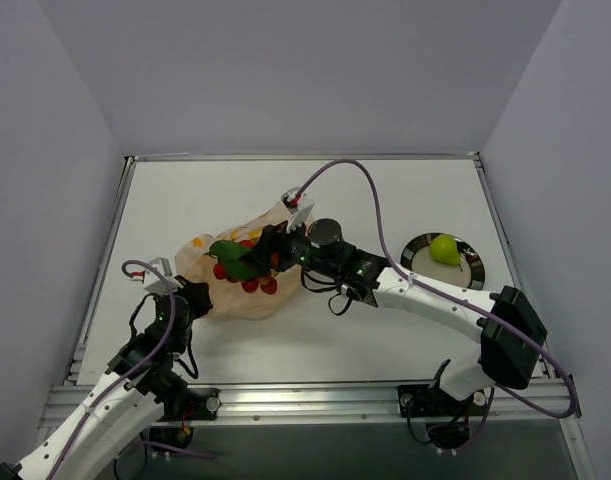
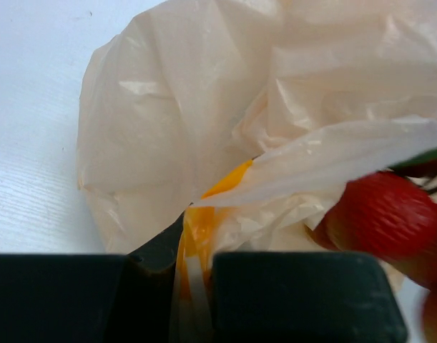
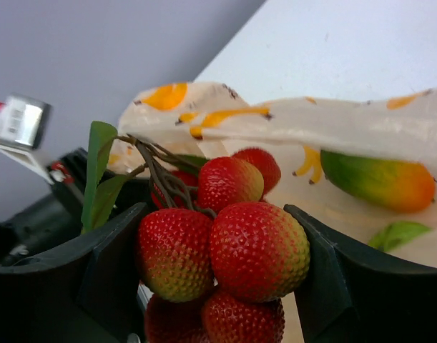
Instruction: Take the fake fruits out of the plastic bag
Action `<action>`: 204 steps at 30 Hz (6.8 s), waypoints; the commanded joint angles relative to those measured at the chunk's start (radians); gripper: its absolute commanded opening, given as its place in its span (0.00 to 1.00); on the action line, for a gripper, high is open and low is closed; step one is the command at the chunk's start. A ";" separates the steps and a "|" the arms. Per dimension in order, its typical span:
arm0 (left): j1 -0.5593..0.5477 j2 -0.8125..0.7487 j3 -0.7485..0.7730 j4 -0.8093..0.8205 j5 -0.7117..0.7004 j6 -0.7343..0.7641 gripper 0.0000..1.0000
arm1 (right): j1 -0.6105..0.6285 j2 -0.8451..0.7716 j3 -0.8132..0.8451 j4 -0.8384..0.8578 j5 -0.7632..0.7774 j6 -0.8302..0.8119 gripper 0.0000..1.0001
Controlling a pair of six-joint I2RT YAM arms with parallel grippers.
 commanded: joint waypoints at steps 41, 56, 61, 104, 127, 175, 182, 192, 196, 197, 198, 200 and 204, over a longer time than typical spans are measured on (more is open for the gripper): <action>-0.004 0.040 -0.020 0.172 0.101 0.107 0.02 | -0.748 -0.567 -0.441 -0.331 0.516 0.088 0.00; -0.004 0.063 -0.034 0.202 0.112 0.100 0.02 | -0.842 -0.486 -0.522 -0.322 0.472 0.074 0.00; -0.005 0.092 -0.040 0.224 0.117 0.096 0.02 | -0.852 -0.477 -0.553 -0.316 0.455 0.092 0.18; -0.007 0.095 -0.053 0.083 0.117 -0.016 0.02 | -0.131 0.517 0.394 -0.266 -0.136 -0.642 0.44; -0.005 0.130 -0.039 0.071 0.074 0.010 0.02 | -0.144 0.754 0.572 -0.335 -0.254 -0.687 1.00; -0.005 0.141 -0.014 0.141 -0.024 -0.001 0.02 | -0.030 0.393 0.245 -0.219 0.007 -0.401 0.32; -0.004 0.141 0.009 0.184 -0.046 0.028 0.02 | -0.015 0.196 0.087 -0.228 0.093 -0.333 0.30; -0.005 0.170 0.007 0.262 -0.006 0.099 0.02 | -0.068 -0.248 -0.152 -0.223 0.373 -0.226 0.27; -0.005 0.186 0.013 0.293 0.034 0.136 0.02 | -0.194 -0.409 -0.294 -0.288 0.725 -0.037 0.27; -0.007 0.196 0.018 0.295 0.038 0.142 0.02 | -0.209 -0.473 -0.313 -0.358 0.821 0.008 0.27; -0.007 0.202 0.017 0.302 0.051 0.149 0.02 | -0.229 -0.506 -0.335 -0.386 0.958 0.046 0.26; -0.007 0.212 0.009 0.314 0.068 0.145 0.02 | -0.350 -0.594 -0.402 -0.429 0.980 0.127 0.24; -0.007 0.212 0.012 0.313 0.094 0.137 0.02 | -0.642 -0.653 -0.494 -0.443 0.825 0.195 0.23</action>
